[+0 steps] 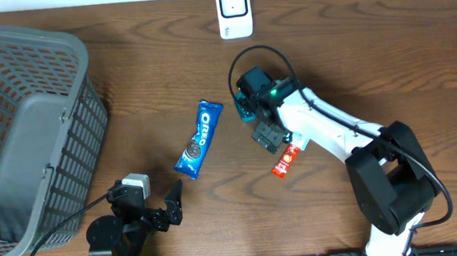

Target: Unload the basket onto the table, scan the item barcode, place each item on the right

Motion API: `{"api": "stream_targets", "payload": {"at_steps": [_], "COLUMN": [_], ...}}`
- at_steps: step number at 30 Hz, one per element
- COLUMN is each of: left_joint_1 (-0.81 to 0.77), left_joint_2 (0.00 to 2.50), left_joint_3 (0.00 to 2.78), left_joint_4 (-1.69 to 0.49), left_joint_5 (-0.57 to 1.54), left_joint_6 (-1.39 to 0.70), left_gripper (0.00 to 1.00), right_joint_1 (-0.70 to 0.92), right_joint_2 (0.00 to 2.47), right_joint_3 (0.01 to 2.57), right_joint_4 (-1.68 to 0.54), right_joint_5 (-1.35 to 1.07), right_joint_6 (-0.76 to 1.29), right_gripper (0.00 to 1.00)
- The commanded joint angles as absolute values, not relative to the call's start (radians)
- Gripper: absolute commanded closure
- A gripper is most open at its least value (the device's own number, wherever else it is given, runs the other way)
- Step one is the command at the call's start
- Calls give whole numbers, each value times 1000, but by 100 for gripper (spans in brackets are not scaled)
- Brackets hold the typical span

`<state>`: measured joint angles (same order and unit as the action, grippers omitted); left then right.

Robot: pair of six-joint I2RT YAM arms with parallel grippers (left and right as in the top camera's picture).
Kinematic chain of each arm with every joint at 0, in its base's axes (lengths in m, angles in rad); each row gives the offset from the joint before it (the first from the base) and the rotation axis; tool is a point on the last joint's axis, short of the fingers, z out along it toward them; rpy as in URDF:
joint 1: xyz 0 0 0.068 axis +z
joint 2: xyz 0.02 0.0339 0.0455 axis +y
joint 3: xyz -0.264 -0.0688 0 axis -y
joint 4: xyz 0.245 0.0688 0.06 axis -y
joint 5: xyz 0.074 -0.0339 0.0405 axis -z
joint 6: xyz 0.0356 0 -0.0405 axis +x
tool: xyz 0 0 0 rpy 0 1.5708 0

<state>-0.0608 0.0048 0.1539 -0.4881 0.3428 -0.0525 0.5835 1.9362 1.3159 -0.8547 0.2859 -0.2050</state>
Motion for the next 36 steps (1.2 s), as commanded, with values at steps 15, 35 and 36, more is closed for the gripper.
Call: {"api": "stream_targets", "payload": {"at_steps": [15,35,36], "left_joint_1": [-65,-64,-64], "left_joint_2": [3,4,4], "left_joint_3": [141,99,82], "left_joint_4": [-505,-166,-152], "left_joint_5": [355,-21,-22], "left_joint_6": [-58,51,51], "left_gripper": [2,2,2], "right_joint_1": [598,630,630], "right_joint_2": [1917,1917,1917], "right_joint_3": [1308,1308,1308], "right_joint_4": [-845,-812,-807], "right_joint_5": [331,395,418], "right_joint_6": [-226,-297,-296], "right_gripper": [1,1,1]}}
